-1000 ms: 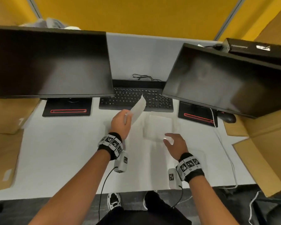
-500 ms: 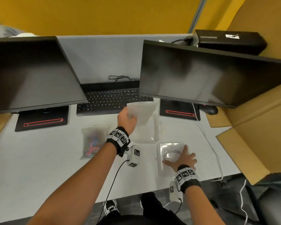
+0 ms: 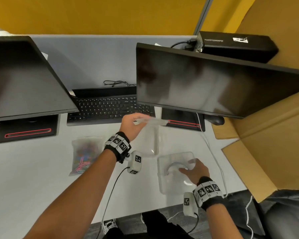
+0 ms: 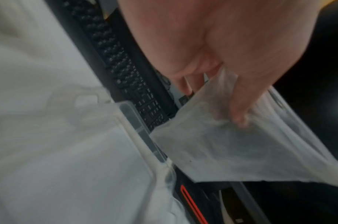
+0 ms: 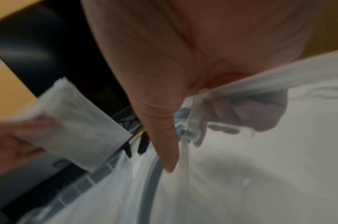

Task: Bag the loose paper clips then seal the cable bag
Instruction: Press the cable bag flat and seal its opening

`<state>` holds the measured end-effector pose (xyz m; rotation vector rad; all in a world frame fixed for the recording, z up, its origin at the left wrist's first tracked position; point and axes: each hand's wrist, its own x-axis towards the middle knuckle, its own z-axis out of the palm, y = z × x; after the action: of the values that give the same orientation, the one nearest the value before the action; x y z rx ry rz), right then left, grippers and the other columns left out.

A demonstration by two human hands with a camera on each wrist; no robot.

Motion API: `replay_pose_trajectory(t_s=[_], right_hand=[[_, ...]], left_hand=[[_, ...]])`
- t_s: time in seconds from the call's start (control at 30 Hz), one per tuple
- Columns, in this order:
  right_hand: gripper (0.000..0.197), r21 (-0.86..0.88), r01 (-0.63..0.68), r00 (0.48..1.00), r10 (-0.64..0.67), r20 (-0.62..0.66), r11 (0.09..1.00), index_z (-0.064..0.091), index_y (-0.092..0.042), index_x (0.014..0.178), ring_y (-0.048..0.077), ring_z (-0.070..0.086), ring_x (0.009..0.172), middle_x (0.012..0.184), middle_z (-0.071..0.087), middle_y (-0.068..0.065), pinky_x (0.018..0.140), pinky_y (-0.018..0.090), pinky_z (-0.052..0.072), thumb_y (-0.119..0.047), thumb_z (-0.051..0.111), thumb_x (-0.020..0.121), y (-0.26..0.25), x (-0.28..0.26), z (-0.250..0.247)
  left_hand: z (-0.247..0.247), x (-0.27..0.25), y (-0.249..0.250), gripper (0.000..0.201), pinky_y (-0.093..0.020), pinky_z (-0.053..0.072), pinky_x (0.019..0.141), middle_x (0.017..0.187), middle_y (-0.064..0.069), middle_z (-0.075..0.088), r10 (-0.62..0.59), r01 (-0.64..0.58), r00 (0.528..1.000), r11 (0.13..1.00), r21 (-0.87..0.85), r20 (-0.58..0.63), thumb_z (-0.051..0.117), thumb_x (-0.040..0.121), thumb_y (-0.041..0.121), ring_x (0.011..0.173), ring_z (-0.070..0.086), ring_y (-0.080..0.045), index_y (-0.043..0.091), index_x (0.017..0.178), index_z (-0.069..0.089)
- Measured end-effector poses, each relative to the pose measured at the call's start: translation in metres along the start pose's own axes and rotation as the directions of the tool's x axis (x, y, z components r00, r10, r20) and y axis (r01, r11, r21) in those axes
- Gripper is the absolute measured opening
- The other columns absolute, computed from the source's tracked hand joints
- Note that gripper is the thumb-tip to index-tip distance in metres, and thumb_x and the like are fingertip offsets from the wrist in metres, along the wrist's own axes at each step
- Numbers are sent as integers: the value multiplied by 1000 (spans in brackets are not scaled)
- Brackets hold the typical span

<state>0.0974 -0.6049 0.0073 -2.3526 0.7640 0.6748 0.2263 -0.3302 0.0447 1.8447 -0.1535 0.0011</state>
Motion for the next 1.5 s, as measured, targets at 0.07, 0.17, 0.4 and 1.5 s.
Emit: replay_pose_trajectory(t_s=[0.07,0.17,0.4,1.5], right_hand=[[31,-16,113,994,-113,-9,993,61,-20,102,17,57,87,100,65,3,74,24,40,-41,70,82,-4,-4,-13],[26,-34,268,963,-268,0,963,64,-21,95,16,58,79,77,59,-8,69,25,37,-45,66,84,-12,-11,-33],[27,237,361,933,-348,-96,902,66,-22,81,14,52,54,61,61,-3,56,27,42,-48,68,81,-36,-18,-60],[25,740,104,948,-291,128,664,66,-7,107,18,64,76,93,74,13,71,27,54,-23,68,87,-114,54,10]], left_hand=[[-6,-2,-1,23,-32,47,103,93,10,76,59,-65,995,996,65,80,72,81,0,92,70,-4,21,86,78],[-19,-12,-7,29,-24,50,95,95,12,75,62,-91,984,981,171,168,65,81,-5,95,69,-2,21,90,77],[-33,-36,-44,28,-18,45,94,110,12,73,-157,-80,904,852,517,398,58,90,11,102,66,-7,28,108,73],[-23,-16,-78,27,-25,32,101,117,1,54,-138,200,977,859,471,-163,68,89,25,108,46,-13,21,115,68]])
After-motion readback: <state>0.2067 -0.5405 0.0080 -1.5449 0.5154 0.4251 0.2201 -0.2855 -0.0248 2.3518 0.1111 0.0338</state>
